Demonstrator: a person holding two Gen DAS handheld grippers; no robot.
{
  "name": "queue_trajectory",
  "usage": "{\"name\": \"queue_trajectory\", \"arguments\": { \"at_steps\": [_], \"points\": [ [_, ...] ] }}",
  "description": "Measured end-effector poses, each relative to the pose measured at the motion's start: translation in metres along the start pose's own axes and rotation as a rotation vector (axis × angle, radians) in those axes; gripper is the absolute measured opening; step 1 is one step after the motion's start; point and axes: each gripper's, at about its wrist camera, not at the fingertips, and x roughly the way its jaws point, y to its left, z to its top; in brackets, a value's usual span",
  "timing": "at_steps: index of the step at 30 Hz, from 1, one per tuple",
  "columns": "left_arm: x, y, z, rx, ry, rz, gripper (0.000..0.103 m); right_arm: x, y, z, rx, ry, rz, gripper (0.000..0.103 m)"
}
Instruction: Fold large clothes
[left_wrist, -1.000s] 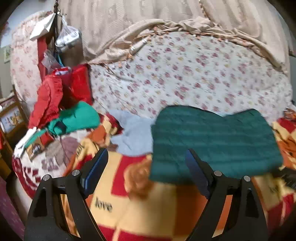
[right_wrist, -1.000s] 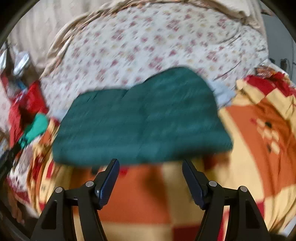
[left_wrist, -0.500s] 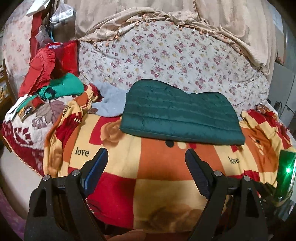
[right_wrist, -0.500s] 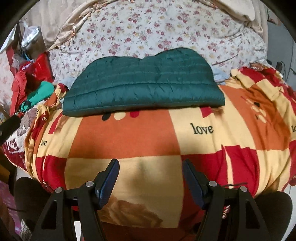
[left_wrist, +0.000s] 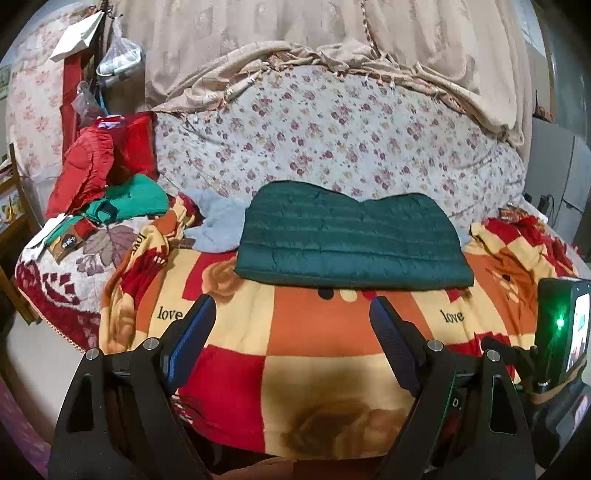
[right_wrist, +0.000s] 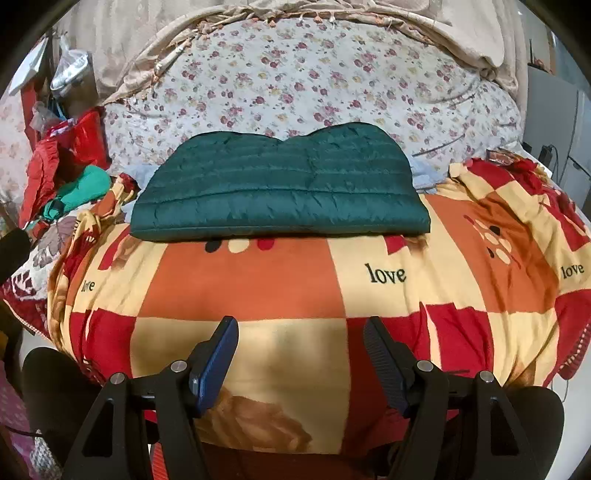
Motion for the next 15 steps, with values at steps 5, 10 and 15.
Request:
{"name": "queue_trajectory", "arguments": {
  "at_steps": [5,10,15],
  "points": [
    [0.007,-0.007,-0.005,0.032,0.038,-0.002,0.086,0.003,0.001,-0.002,-0.002,0.014,-0.009,0.068],
    [0.019,-0.011,-0.010,0.046,0.092,-0.010,0.086,0.009,0.003,-0.005,-0.016,0.037,-0.013,0.068],
    [0.028,-0.011,-0.014,0.042,0.130,-0.013,0.086,0.013,0.005,-0.007,-0.024,0.051,-0.016,0.068]
  ]
}}
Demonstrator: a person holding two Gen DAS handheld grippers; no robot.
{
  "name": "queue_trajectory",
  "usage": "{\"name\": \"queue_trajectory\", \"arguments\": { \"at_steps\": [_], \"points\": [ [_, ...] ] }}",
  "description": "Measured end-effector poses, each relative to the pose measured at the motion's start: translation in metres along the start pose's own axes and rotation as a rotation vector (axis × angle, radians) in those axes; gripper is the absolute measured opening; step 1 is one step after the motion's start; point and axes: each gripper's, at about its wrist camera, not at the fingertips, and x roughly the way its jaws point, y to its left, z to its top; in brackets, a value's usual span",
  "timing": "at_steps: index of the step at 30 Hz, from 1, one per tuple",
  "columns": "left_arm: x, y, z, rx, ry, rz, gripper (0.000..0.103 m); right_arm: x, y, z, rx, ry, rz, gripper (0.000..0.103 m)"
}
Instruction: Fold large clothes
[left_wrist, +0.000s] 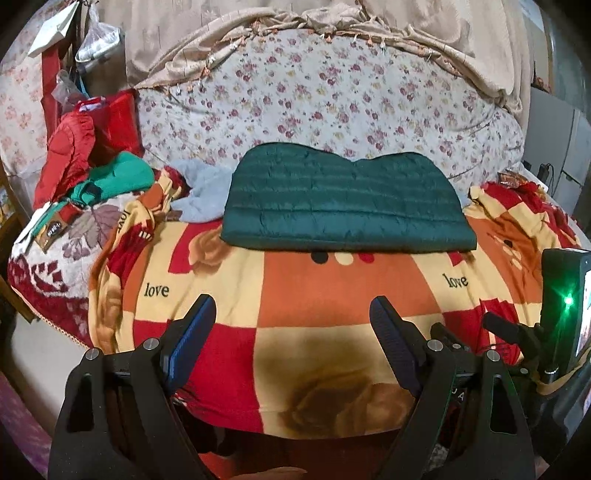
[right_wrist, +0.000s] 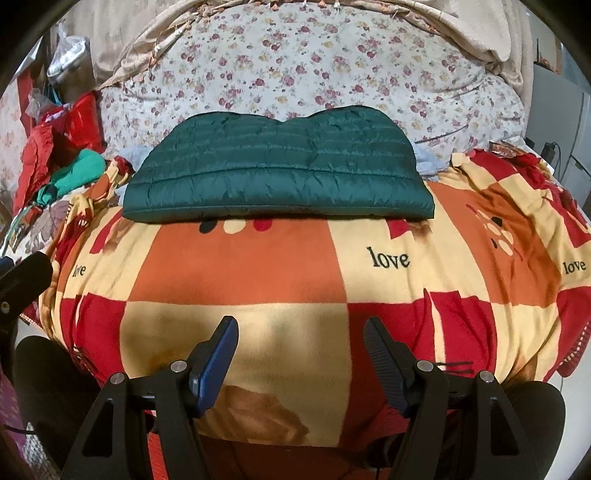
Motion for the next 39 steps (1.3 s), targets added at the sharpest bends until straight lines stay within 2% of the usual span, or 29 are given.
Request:
{"name": "queue_trajectory", "arguments": {
  "at_steps": [16,29,39],
  "points": [
    [0.012,-0.003,-0.005,0.016,0.042,0.014,0.086,0.008,0.003,-0.002,-0.012,0.031,-0.018,0.068],
    [0.020,-0.001,-0.007,0.013,0.079,0.008,0.086,0.007,0.006,-0.002,-0.023,0.017,-0.028,0.068],
    [0.021,-0.004,-0.008,0.020,0.065,0.015,0.085,0.009,0.009,-0.004,-0.022,0.024,-0.029,0.068]
  ]
}}
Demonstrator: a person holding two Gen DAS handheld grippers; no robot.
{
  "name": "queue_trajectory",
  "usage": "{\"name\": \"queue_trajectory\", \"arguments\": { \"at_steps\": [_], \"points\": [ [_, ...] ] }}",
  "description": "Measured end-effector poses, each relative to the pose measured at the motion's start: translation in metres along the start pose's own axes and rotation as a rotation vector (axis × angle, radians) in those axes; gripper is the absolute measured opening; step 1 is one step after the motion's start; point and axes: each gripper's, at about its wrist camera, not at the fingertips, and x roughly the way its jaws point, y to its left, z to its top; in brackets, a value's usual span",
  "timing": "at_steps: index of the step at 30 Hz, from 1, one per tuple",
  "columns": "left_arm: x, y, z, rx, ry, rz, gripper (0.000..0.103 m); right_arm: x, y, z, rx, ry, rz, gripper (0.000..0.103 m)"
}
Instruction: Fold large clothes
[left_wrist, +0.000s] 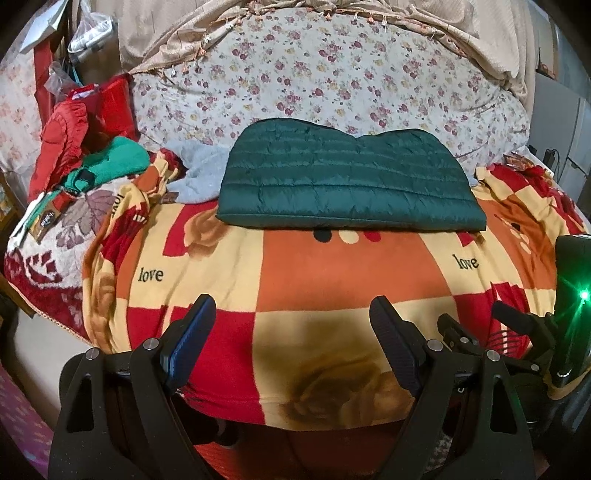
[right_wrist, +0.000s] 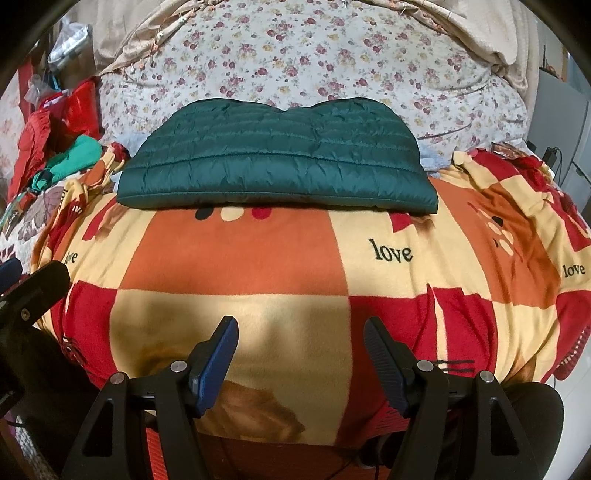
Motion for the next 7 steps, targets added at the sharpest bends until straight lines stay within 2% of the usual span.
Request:
{"name": "queue_trajectory", "arguments": {
  "at_steps": [7],
  "points": [
    [-0.0014,0.0001,-0.0002,0.004,-0.006,-0.001,0.085,0.0024,-0.0013,-0.0002,0.002,0.009,0.003,0.068]
  ]
}}
